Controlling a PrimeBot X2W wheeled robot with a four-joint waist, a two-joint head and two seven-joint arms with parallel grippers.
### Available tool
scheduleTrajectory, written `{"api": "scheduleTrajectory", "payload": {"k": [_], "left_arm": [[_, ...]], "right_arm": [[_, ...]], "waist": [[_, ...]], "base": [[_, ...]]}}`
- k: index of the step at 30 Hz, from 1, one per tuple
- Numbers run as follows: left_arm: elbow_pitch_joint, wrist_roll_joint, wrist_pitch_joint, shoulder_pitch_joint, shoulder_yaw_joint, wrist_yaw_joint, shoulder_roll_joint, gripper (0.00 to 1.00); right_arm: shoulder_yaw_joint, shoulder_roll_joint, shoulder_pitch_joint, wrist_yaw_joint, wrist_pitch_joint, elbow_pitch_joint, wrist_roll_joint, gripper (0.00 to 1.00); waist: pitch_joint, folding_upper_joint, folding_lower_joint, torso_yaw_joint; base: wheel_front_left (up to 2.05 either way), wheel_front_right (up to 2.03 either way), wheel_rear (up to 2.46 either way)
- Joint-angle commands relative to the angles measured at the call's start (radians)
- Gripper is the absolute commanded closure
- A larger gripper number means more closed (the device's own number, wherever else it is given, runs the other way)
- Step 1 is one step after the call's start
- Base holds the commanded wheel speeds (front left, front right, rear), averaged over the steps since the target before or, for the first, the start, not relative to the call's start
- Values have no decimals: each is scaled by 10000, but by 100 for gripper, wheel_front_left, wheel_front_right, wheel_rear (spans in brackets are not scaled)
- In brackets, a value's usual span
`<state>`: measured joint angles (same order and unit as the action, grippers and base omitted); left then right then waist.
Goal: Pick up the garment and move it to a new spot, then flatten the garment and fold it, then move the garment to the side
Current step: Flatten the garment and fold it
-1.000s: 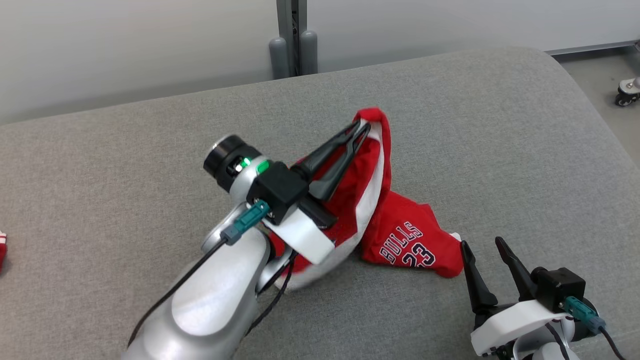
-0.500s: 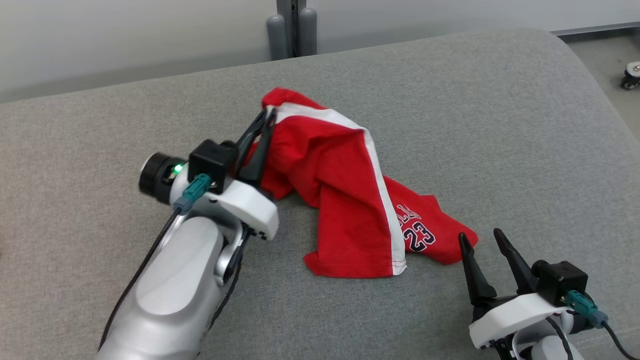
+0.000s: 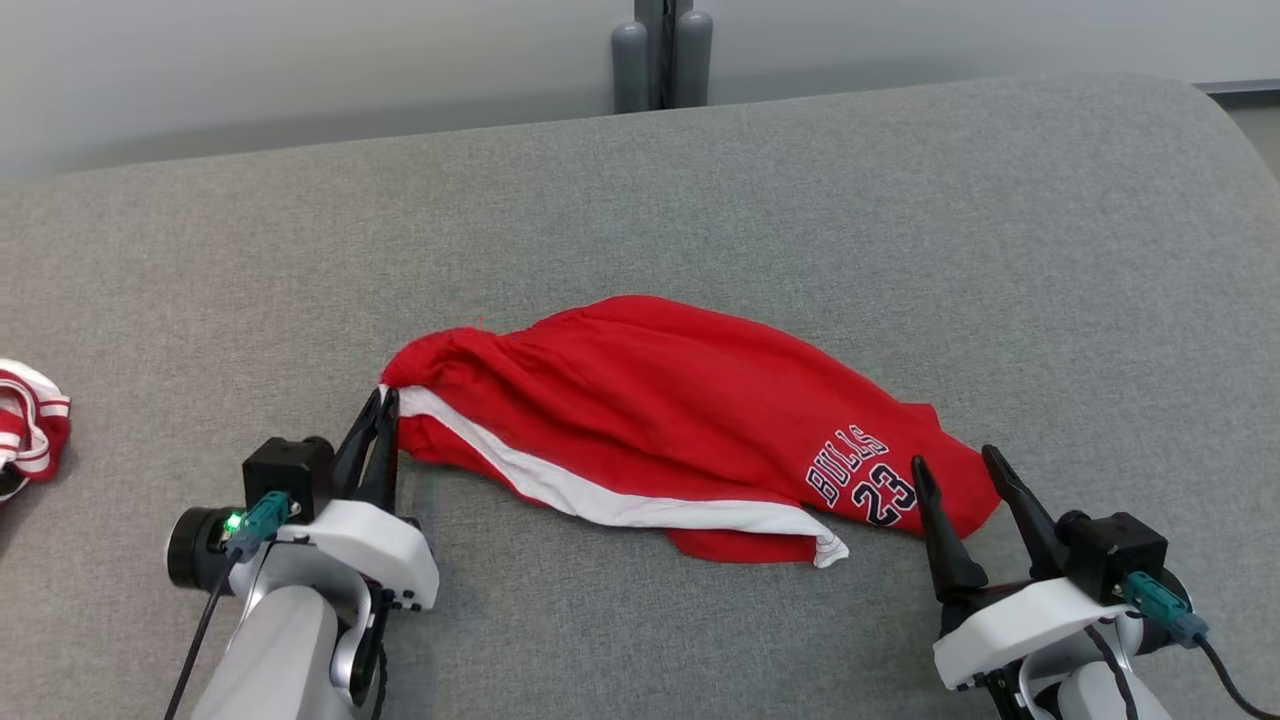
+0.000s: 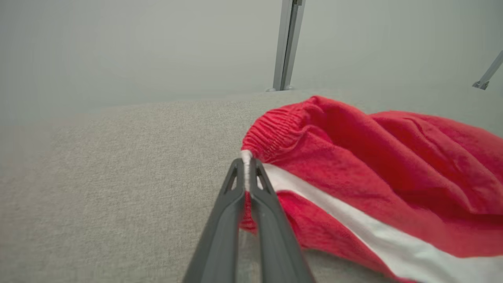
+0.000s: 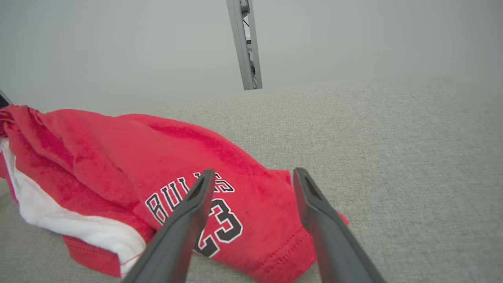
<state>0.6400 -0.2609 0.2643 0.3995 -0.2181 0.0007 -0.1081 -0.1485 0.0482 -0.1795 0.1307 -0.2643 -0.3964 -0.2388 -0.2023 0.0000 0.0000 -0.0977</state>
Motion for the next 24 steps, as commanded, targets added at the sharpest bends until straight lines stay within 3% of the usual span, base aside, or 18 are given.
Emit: {"api": "scheduleTrajectory", "payload": {"k": [1, 2, 16, 24], "left_arm": [[47, 131, 2, -108, 86, -48, -12, 28], [103, 180, 2, -182, 168, -75, 5, 0], [-952, 842, 3, -1868, 1749, 134, 354, 0], [-1605, 951, 2, -3174, 2131, -68, 541, 0]], "right_arm": [[-28, 53, -92, 1, -1, 34, 7, 0], [-48, 53, -103, 1, -1, 33, 6, 0], [-454, 50, 389, 1, -1, -173, 36, 0], [-1426, 144, 885, 1, -2, -749, -37, 0]], "waist": [[59, 0, 0, 63], [92, 0, 0, 94], [970, 0, 0, 190], [1403, 0, 0, 496]], "base": [[0, 0, 0], [0, 0, 0], [0, 0, 0], [0, 0, 0]]}}
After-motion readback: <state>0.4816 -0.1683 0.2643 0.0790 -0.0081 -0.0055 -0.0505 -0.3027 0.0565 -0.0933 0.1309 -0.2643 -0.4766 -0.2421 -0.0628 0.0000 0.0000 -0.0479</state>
